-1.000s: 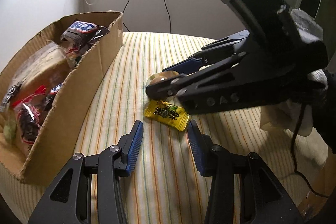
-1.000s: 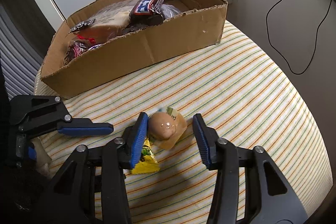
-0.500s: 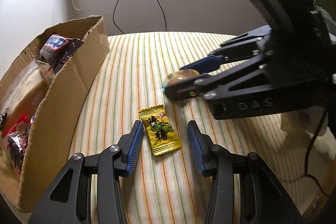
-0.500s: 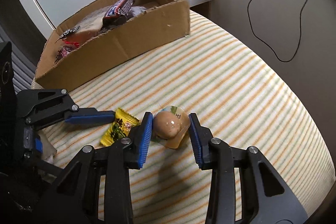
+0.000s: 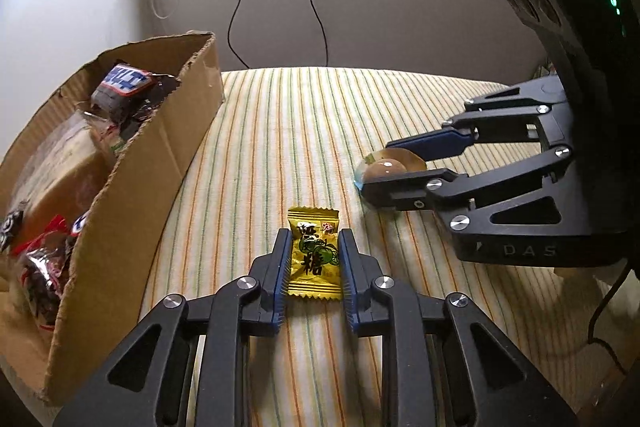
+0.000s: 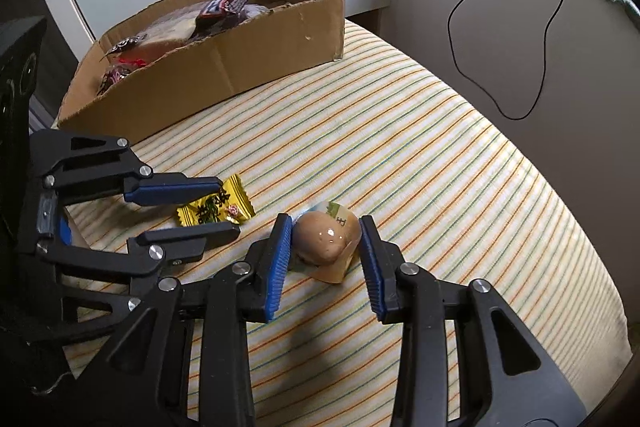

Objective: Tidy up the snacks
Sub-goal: 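Carry the yellow packet and egg candy over the box and open both tools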

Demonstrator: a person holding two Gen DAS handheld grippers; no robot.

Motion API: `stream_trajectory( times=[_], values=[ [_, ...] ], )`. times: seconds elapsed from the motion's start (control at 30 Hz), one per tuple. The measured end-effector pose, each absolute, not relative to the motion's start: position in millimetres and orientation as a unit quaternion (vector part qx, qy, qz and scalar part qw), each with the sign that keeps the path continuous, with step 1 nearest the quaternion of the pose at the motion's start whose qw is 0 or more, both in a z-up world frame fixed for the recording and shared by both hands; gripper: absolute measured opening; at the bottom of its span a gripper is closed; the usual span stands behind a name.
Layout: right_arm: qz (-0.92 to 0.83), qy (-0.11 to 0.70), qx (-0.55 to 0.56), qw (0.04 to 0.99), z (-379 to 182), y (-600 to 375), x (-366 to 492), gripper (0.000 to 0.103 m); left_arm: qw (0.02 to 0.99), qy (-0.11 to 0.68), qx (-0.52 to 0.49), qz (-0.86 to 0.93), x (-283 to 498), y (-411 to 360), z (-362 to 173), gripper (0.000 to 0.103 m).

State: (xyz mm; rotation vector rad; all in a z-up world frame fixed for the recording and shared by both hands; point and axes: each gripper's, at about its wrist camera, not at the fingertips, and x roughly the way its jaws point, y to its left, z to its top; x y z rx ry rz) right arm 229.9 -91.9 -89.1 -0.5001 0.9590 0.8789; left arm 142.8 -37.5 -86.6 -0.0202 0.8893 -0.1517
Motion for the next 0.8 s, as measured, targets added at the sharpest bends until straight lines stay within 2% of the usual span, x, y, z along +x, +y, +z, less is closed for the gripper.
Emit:
stream_trajectory(
  times=[0.3, 0.8],
  values=[
    [0.395, 0.435, -0.217, 0.779, -76, -113, 215, 0.029, 0.908, 0.411, -0.028, -0.076, 127, -23, -75, 0.021],
    [0.398, 0.386, -0.190, 0.810, -10, -109, 203, 0.029, 0.935, 0.351, -0.044, -0.041, 97, 28, -33, 0.021]
  ],
)
